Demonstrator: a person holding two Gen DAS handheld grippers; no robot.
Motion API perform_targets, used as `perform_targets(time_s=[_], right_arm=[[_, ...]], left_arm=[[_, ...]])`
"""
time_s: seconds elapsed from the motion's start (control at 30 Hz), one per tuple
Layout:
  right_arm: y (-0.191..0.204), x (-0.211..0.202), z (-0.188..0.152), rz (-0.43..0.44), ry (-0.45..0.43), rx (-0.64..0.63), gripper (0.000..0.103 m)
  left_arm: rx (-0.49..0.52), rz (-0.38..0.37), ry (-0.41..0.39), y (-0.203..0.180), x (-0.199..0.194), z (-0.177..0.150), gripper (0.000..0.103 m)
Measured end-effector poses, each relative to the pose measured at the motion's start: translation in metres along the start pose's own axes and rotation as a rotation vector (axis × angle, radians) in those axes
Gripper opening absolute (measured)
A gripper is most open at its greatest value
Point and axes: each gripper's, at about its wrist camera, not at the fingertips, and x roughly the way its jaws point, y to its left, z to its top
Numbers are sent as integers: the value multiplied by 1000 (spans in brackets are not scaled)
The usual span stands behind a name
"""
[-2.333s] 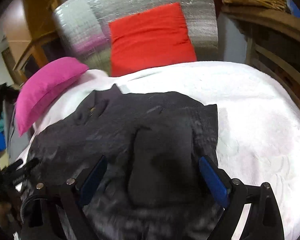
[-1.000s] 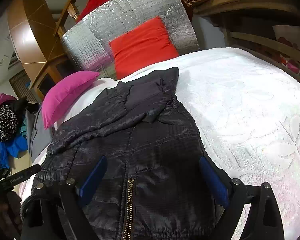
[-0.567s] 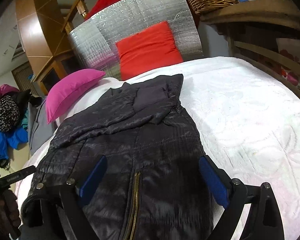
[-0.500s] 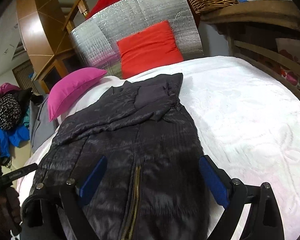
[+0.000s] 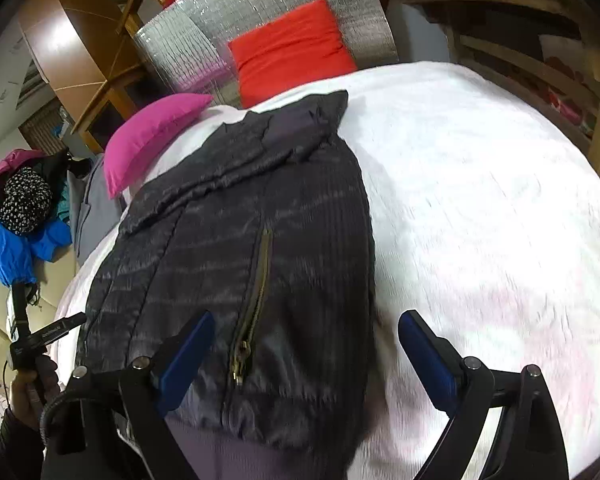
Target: Fold large clothes
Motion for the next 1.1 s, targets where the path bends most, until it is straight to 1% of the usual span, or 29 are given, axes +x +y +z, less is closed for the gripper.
perform_targets(time_s=[0.17,0.27,0.37,0.53,0.63,0.7,0.77,0.87,0.93,1.1], right_arm=[[0,-2,-16,21,43,19,95],[1,-2,-25,44,71,22,95],[-1,-3,-33,54,99,26,95],[-7,-6,-44,81,124,52,95],[-8,-3,-47,75,138,54,95],[-10,-2,-50,92,151,70,95],[-9,-3,-52,130,155,80,94],[-7,-2,-56,161,166,80,91],[-7,2,-59,171,182,84,85],[-5,7,-63,160,191,85,75]], left_arm=[[-17,-14,34,20,4,-15,95],[-28,-35,49,31,6,-24,95],[-40,-82,62,41,3,-34,95],[-49,-185,93,50,2,-48,95],[-48,-212,101,49,3,-51,95],[-47,-227,102,47,2,-52,95],[-40,-238,100,45,0,-53,95],[-22,-255,95,42,-3,-53,95],[-12,-257,93,39,-3,-53,95],[-14,-263,98,35,3,-50,94]])
